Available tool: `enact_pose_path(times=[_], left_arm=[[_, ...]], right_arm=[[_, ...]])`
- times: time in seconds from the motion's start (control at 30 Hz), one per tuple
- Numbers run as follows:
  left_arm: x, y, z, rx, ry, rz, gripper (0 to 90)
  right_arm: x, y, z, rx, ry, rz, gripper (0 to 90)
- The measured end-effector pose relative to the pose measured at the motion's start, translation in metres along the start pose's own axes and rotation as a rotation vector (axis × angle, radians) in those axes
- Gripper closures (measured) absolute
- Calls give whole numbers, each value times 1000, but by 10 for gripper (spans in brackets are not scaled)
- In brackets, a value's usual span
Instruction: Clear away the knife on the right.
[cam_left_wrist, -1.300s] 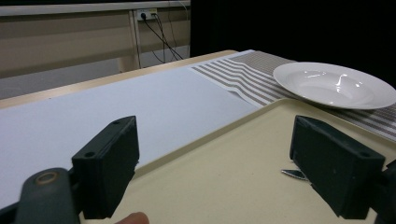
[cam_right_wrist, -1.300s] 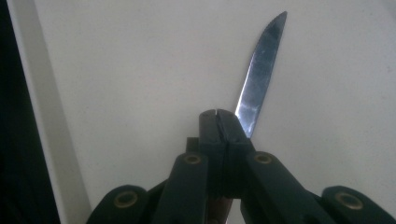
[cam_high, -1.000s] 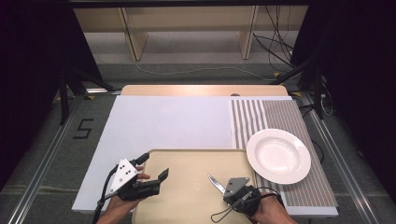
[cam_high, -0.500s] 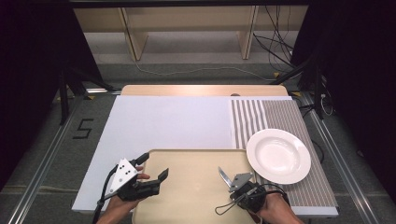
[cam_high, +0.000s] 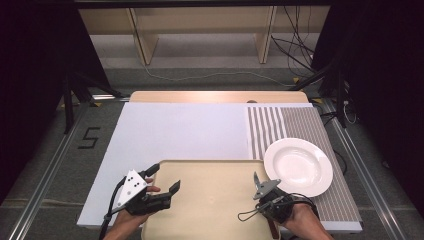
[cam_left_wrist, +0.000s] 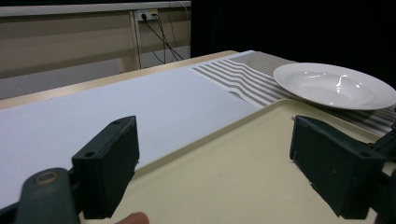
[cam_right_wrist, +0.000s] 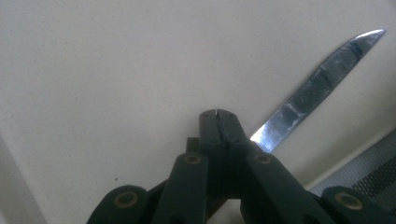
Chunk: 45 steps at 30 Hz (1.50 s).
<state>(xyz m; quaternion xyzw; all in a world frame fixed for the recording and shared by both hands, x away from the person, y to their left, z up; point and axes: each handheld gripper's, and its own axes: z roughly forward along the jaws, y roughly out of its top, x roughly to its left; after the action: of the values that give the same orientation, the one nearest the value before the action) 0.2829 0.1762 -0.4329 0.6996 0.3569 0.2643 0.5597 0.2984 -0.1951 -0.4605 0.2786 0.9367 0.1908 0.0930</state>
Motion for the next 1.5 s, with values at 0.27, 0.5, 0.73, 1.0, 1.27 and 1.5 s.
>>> enact_pose_path(times=[0.27,0.5,0.73,1.0,1.27,1.5], left_arm=[[0,0,0,-1,0,4,155],[0,0,0,-1,0,4,154],[0,0,0,0,0,2,155],[0,0,0,0,-1,1,155],[0,0,-1,-2,-4,2,154],[0,0,-1,-5,-1,-2,154]], right_arm=[[-8,-8,-7,22,-4,37,899],[-11,-5,-17,-114,6,71,647],[-16,0,-37,-403,0,171,348],[-19,-5,-52,-594,4,215,260],[-21,-14,-64,-697,22,266,187],[-23,-26,-72,-732,7,318,172]])
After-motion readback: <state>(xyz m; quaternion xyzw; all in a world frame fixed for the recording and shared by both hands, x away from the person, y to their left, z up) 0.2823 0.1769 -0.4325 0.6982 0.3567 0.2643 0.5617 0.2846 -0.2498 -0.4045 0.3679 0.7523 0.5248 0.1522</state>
